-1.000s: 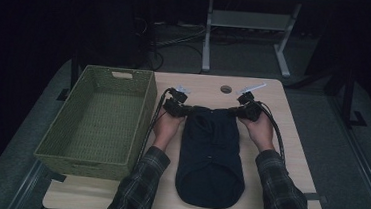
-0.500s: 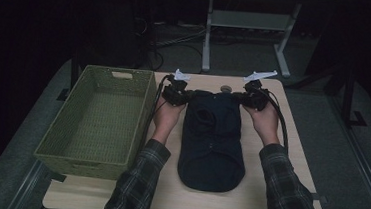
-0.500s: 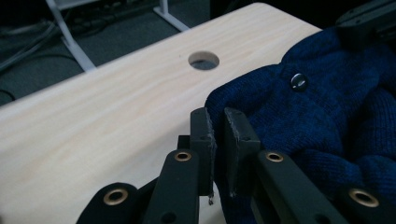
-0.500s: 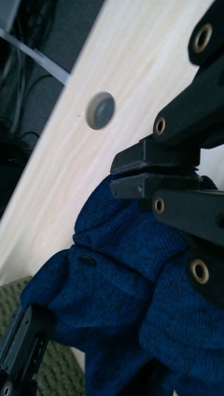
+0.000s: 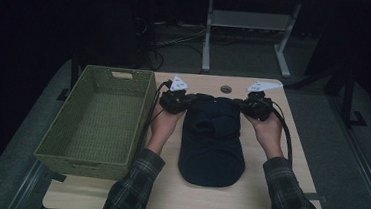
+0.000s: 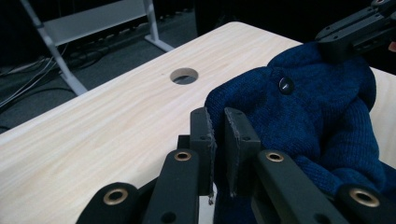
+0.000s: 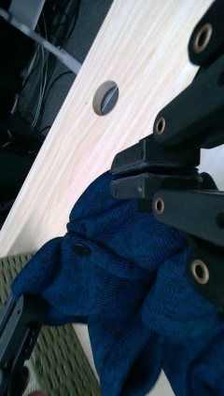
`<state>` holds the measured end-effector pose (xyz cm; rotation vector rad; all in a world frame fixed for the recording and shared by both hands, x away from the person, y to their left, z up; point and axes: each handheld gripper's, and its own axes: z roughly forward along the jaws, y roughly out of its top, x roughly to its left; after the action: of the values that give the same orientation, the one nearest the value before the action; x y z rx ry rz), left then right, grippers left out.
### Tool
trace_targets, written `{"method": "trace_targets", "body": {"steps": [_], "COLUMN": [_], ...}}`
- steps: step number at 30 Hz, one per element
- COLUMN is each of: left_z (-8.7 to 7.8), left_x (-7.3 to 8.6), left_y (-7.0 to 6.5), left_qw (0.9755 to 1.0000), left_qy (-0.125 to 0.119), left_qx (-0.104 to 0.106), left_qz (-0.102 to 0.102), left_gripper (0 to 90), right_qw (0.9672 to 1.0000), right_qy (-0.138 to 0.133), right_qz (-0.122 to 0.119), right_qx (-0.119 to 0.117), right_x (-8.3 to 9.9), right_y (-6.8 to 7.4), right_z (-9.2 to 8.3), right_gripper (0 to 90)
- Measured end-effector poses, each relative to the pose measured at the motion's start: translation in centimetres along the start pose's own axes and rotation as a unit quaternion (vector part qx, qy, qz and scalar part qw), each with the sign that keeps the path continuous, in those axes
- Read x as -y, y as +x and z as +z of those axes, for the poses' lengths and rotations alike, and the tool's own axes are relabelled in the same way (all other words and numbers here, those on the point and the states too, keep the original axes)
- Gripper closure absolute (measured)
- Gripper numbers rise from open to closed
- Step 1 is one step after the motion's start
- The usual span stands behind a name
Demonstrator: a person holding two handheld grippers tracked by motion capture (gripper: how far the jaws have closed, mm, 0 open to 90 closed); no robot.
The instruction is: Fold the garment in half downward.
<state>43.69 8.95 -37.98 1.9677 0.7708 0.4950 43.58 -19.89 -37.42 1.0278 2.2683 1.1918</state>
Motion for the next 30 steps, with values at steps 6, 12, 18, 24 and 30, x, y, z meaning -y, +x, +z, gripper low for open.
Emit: {"method": "trace_targets", "body": {"steps": [6, 12, 18, 24, 30], "left_z": [-0.9, -1.8, -2.6, -3.3, -4.1], "left_x": [0.9, 1.6, 2.3, 3.1, 3.7], "left_y": [-1.2, -2.2, -3.0, -4.0, -5.1], "left_qw": [0.9999, 0.9996, 0.9990, 0.9982, 0.9972], "left_qy": [0.005, 0.018, 0.025, 0.039, 0.050], "left_qx": [0.009, 0.021, 0.036, 0.046, 0.054], "left_qz": [0.006, 0.008, -0.002, 0.002, 0.018], "left_gripper": [82.3, 82.2, 82.2, 82.0, 82.0], "right_qw": [0.9998, 0.9994, 0.9989, 0.9984, 0.9979], "right_qy": [-0.005, -0.001, 0.005, 0.016, 0.020], "right_qz": [0.002, 0.004, 0.007, 0.012, 0.013], "right_qx": [-0.019, -0.034, -0.046, -0.054, -0.060], "right_x": [1.6, 3.0, 4.0, 5.1, 6.2], "right_y": [1.0, 1.9, 2.8, 3.8, 4.6], "right_z": [-1.2, -2.0, -2.6, -3.1, -3.6], "right_gripper": [86.6, 86.6, 86.5, 86.4, 86.1]}}
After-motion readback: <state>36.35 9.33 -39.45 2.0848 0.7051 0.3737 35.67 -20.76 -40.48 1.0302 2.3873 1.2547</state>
